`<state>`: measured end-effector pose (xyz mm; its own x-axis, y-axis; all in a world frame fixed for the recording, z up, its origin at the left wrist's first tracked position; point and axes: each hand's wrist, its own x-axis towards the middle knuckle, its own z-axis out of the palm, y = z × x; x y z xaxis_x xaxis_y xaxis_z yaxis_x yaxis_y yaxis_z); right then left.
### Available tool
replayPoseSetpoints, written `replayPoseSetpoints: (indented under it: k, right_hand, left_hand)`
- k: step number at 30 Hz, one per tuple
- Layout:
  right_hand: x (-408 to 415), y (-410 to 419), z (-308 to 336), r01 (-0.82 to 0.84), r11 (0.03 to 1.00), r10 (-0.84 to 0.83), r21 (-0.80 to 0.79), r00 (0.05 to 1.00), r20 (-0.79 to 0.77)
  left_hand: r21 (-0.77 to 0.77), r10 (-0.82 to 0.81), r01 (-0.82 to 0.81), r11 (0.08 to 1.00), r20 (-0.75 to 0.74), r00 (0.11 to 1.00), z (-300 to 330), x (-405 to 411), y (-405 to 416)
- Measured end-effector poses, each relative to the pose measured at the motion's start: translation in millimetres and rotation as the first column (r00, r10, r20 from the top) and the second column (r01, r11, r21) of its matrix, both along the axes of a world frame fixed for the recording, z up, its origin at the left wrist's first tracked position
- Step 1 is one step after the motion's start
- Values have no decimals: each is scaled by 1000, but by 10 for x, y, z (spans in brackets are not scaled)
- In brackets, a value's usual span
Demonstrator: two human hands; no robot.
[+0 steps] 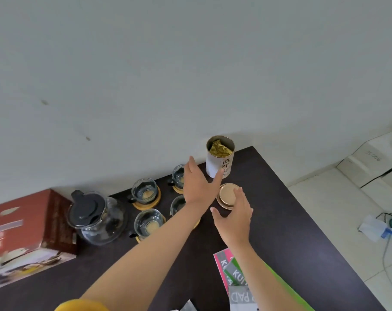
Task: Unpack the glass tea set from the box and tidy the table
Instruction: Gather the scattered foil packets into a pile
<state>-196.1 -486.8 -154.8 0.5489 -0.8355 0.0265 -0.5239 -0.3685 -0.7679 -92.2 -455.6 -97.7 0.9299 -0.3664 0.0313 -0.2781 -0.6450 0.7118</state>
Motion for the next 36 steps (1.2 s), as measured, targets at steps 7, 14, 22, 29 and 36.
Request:
replayPoseSetpoints:
  k: [7,14,22,29,36]
  right_hand:
    - [-304,855,369,-107,993,112,-44,988,109]
    - [-722,2105,404,-197,978,202,-73,977,65]
    - [-1105,3663,93,-352,935,346,-42,932,-106]
    - [-1524,4317,-277,-493,867,415,-74,796,-441]
    - [-2018,4434,-553,-389,913,267,-122,797,-542]
  left_hand:
    - [-39,38,-35,999,90,995,293,-326,1069]
    - [-22,126,-126,992,15,992,140,-803,2661]
    - [153,285,-274,950,-56,957,-357,-1276,4528]
    - [337,155,-108,935,-114,981,-743,-1731,5832]
    - [547,210,-78,834,-184,960,-992,-1973,6345]
